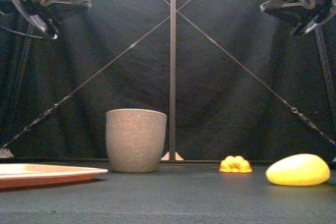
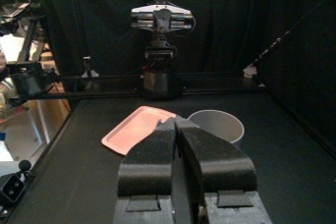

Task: Pick the banana then place it on the pink plate
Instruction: Pick the banana

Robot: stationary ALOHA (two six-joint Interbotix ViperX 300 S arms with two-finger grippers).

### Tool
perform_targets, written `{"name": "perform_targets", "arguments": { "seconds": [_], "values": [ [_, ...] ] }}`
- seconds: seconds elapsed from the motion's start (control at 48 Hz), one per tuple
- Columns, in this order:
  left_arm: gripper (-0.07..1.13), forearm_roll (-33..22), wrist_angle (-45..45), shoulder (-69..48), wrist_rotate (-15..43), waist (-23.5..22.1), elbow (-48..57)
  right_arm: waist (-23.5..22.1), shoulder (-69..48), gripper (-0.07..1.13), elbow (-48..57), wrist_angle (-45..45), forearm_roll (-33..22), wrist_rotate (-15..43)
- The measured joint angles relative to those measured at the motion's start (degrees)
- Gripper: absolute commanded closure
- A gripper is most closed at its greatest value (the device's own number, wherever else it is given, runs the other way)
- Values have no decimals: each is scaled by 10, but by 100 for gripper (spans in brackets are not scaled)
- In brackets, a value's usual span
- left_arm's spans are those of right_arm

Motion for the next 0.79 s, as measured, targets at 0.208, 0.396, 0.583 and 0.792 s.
{"name": "perform_targets", "arguments": {
  "seconds": [0.208,0.396,0.583,0.792],
  "values": [
    [107,16,18,4,4,44,-2,-27,67,104,11,48,3,5],
    [107,18,18,5,6,56,-2,-39,180,89,6,101,4,9],
    [107,18,18,5,6,58,-2,-27,220,45,-4,105,5,11],
    [107,30,18,5,7,69,-2,-13,222,6,-5,82,62,12]
  ]
}}
